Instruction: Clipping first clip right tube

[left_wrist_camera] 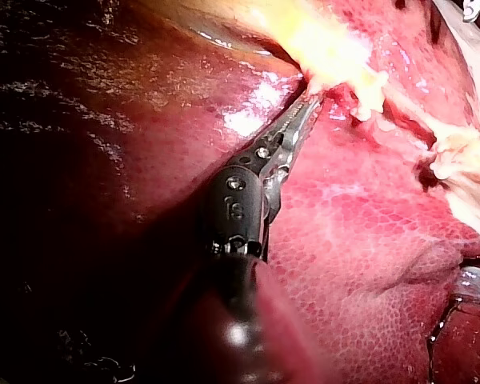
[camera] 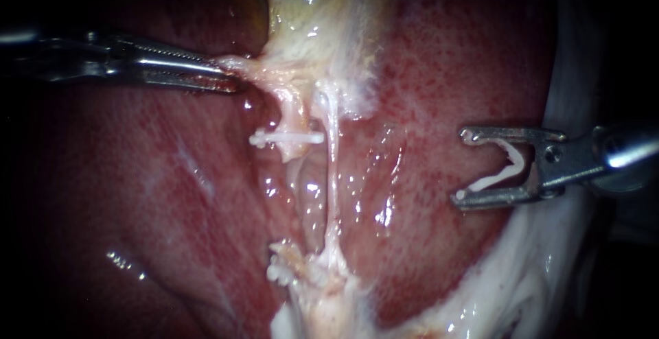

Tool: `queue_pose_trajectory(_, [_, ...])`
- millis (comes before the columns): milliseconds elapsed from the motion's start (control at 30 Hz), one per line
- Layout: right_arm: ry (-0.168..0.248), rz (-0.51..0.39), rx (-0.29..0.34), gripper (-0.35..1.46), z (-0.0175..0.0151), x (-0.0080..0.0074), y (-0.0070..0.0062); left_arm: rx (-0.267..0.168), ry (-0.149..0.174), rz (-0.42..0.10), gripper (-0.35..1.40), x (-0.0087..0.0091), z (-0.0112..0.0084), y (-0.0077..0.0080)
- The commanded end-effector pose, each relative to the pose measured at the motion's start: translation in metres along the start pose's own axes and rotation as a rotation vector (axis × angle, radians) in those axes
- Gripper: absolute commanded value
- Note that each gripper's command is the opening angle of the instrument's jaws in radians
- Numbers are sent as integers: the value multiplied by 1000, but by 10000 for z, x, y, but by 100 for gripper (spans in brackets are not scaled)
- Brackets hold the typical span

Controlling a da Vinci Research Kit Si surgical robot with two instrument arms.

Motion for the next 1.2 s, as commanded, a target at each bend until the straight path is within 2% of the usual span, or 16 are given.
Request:
queue_pose_trajectory(33, [0,0,1,50,0,0,0,-8,0,-3,-35,4,-6,0])
queue_pose_trajectory(133, [0,0,1,50,0,0,0,11,0,-11,-35,21,-31,-1])
queue_pose_trajectory(333, [4,0,6,50,0,0,0,36,40,-10,-35,47,-79,3])
queue_pose_trajectory(433, [6,1,12,50,0,1,0,42,49,-6,-35,55,-90,6])
queue_pose_trajectory(567, [39,-3,68,49,6,7,-3,44,52,-1,-35,56,-91,8])
queue_pose_trajectory(800, [83,92,146,49,36,29,-20,49,53,1,-35,52,-85,10])
queue_pose_trajectory(967, [107,146,166,49,66,38,-30,51,53,1,-35,51,-83,10])
queue_pose_trajectory(1200, [127,210,190,49,105,41,-34,51,53,1,-35,51,-82,10])
